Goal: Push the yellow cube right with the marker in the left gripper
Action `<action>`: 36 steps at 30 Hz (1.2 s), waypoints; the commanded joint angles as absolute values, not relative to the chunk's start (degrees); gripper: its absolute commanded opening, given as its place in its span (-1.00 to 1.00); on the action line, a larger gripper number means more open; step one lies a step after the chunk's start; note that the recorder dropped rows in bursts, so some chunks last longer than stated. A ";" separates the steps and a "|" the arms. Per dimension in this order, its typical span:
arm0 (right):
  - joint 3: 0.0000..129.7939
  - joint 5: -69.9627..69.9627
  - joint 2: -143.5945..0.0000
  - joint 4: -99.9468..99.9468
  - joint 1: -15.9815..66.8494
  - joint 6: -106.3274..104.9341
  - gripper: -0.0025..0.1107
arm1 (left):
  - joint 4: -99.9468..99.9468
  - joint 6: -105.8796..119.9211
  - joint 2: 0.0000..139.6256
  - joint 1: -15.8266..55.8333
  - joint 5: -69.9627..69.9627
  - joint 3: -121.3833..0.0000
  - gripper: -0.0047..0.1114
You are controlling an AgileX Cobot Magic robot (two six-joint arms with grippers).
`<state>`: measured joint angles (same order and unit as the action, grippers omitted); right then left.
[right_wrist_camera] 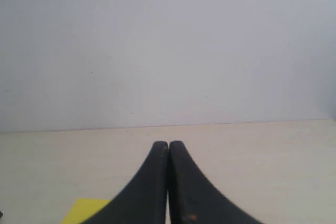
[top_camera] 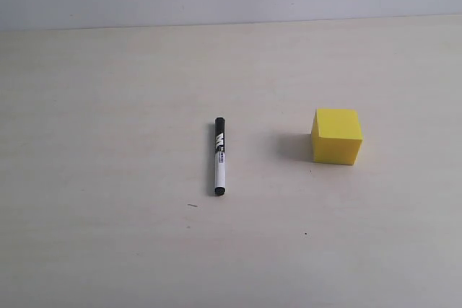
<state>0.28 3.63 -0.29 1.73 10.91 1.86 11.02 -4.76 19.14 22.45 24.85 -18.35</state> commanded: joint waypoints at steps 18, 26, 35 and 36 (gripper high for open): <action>0.00 3.34 0.00 1.59 10.62 1.73 -0.96 | 9.40 1.50 0.00 2.42 4.01 0.00 -0.92; 0.00 3.34 0.00 1.59 10.62 1.73 -0.96 | 9.40 4.13 0.00 2.42 4.15 0.00 -0.92; 0.00 3.34 0.00 1.59 10.62 1.73 -0.96 | 4.02 -4.36 0.00 2.42 5.03 0.00 -0.92; 0.00 3.34 0.00 1.59 10.62 1.73 -0.96 | 0.79 -7.36 0.00 2.42 5.20 0.00 -0.92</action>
<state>0.28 3.63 -0.29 1.73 10.91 1.86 6.67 -1.23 0.33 2.65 4.59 -0.14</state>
